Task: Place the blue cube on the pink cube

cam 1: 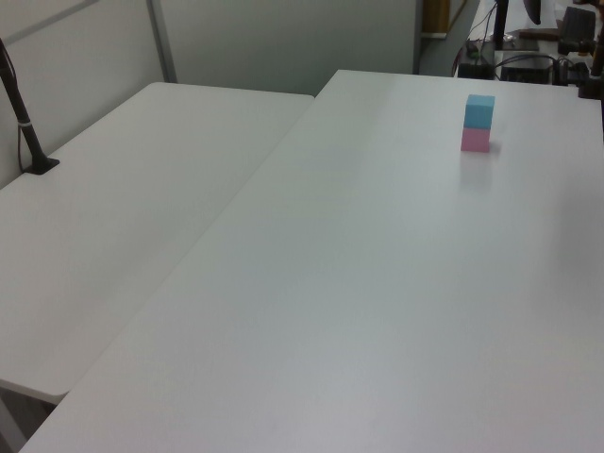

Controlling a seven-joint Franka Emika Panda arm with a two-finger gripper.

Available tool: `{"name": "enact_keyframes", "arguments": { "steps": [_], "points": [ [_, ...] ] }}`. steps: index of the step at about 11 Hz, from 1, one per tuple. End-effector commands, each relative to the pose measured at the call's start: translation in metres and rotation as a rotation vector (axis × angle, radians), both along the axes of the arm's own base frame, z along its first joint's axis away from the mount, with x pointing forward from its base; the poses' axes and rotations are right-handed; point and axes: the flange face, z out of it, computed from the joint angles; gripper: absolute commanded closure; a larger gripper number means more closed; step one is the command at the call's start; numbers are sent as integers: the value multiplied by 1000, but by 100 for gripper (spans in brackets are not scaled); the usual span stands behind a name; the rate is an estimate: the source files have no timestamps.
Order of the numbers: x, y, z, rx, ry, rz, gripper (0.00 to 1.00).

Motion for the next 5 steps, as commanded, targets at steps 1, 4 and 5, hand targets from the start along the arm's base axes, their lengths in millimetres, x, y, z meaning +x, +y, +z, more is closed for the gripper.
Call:
{"name": "enact_keyframes", "arguments": {
  "steps": [1, 4, 5],
  "points": [
    [11, 31, -15, -6, 33, 122, 0],
    [30, 43, -21, -35, -15, 125, 0],
    [33, 43, -23, -40, -27, 120, 0]
  ]
}}
